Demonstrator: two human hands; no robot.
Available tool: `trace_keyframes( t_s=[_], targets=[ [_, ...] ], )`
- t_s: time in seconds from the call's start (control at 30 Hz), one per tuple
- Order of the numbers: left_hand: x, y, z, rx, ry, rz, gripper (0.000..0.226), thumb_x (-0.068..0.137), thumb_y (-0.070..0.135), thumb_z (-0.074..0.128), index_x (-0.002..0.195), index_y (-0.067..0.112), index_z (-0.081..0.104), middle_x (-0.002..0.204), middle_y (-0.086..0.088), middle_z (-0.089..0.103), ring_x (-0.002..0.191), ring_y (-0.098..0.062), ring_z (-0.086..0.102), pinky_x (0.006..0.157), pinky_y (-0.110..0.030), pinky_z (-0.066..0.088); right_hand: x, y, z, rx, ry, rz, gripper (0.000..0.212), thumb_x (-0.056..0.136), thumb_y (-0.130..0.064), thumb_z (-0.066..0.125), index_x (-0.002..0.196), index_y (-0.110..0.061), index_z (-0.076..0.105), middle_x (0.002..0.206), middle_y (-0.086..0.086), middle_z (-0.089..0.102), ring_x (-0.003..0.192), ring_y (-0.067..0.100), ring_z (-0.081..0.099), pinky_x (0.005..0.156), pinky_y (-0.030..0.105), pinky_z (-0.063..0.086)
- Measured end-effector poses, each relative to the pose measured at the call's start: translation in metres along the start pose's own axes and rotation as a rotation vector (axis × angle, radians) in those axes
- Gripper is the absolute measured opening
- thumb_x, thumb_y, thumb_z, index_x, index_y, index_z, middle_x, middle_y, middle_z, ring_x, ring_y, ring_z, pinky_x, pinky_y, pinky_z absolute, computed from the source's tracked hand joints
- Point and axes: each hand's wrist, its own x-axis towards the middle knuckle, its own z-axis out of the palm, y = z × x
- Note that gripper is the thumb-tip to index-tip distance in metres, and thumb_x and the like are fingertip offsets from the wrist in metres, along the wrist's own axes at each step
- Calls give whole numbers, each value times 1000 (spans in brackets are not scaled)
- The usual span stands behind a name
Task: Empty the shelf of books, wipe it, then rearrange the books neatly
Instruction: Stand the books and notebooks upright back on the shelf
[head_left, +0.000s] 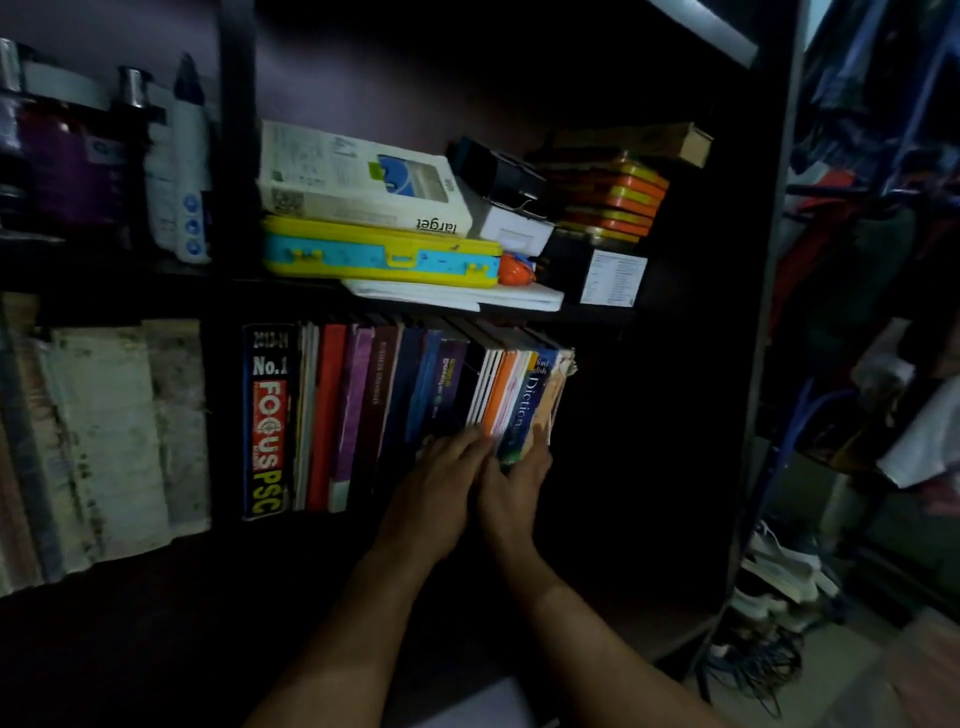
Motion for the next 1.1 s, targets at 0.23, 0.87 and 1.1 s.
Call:
trace_keyframes(
  t_s=[0.23, 0.87, 1.1],
  targets=[
    [-5, -17, 10, -10, 131, -25, 59, 99, 8, 55, 152, 30, 39, 162, 5, 20, 139, -14, 39, 100, -25, 47, 67, 12, -17, -64, -41, 361, 66, 79, -43, 63, 136, -19, 44, 142, 11, 44, 124, 31, 49, 109, 49, 44],
    [-3, -24, 30, -311, -300, -172, 107, 98, 31, 64, 145, 59, -28, 163, 16, -29, 153, -22, 19, 120, -47, 33, 66, 22, -17, -181, -6, -57, 51, 108, -37, 34, 157, -25, 21, 155, -3, 25, 140, 17, 33, 104, 27, 28],
    [3, -17, -2, -212, 451, -160, 34, 101, 14, 55, 133, 25, 61, 125, -4, 66, 110, -22, 65, 87, -32, 53, 51, -2, -23, -239, 171, -287, 58, 101, -31, 50, 153, -13, 31, 156, 11, 30, 144, 27, 32, 118, 43, 29]
  ],
)
